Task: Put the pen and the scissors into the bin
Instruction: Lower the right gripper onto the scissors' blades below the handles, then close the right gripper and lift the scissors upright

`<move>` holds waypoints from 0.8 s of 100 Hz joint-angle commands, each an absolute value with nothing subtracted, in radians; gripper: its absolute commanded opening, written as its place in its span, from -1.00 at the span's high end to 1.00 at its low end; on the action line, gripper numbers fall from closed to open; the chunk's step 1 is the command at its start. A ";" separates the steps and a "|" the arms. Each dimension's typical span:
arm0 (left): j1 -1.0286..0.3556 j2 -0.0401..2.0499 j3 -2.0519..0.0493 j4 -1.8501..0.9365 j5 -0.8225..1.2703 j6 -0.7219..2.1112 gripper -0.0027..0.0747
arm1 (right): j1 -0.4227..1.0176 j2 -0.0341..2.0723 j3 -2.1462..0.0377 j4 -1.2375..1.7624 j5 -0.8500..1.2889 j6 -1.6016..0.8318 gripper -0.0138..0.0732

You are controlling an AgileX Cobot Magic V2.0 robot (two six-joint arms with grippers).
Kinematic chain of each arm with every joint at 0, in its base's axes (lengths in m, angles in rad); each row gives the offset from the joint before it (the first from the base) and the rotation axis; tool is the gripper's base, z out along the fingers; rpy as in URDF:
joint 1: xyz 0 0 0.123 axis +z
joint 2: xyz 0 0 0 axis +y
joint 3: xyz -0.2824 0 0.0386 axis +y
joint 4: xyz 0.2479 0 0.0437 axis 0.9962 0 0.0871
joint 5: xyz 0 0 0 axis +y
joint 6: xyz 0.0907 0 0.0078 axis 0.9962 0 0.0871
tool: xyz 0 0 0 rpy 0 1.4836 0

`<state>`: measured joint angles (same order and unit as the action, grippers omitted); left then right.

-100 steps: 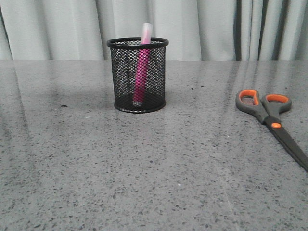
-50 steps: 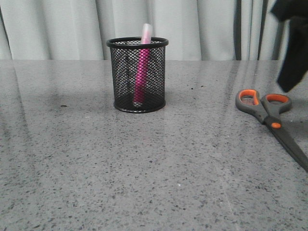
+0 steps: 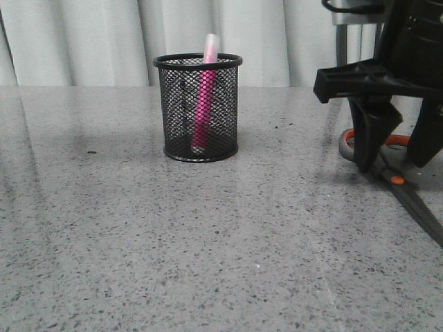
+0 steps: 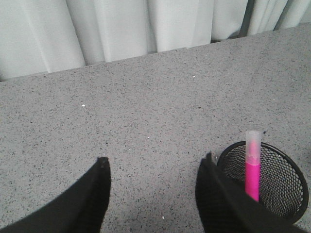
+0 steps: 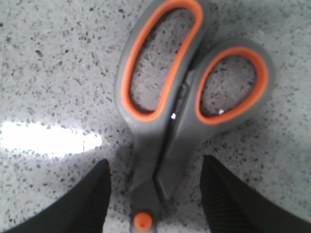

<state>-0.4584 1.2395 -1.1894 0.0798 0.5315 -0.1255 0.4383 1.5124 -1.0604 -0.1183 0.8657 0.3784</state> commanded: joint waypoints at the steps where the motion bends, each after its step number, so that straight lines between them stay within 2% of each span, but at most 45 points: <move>1: -0.454 1.210 -1.216 0.083 0.443 -0.136 -0.02 | 0.437 1.493 -1.093 -0.143 0.826 0.386 -0.15; 41: -0.454 1.210 -1.216 0.087 0.440 -0.136 -0.02 | 0.429 1.529 -1.093 -0.147 0.806 0.412 -0.13; 48: -0.454 1.210 -1.216 0.089 0.440 -0.136 -0.02 | 0.429 1.529 -1.093 -0.147 0.811 0.412 0.05; 68: -0.454 1.210 -1.216 0.094 0.440 -0.136 -0.02 | 0.429 1.529 -1.093 -0.152 0.817 0.412 0.83; 80: -0.454 1.210 -1.216 0.094 0.440 -0.136 -0.02 | 0.429 1.516 -1.093 -0.172 0.821 0.412 0.85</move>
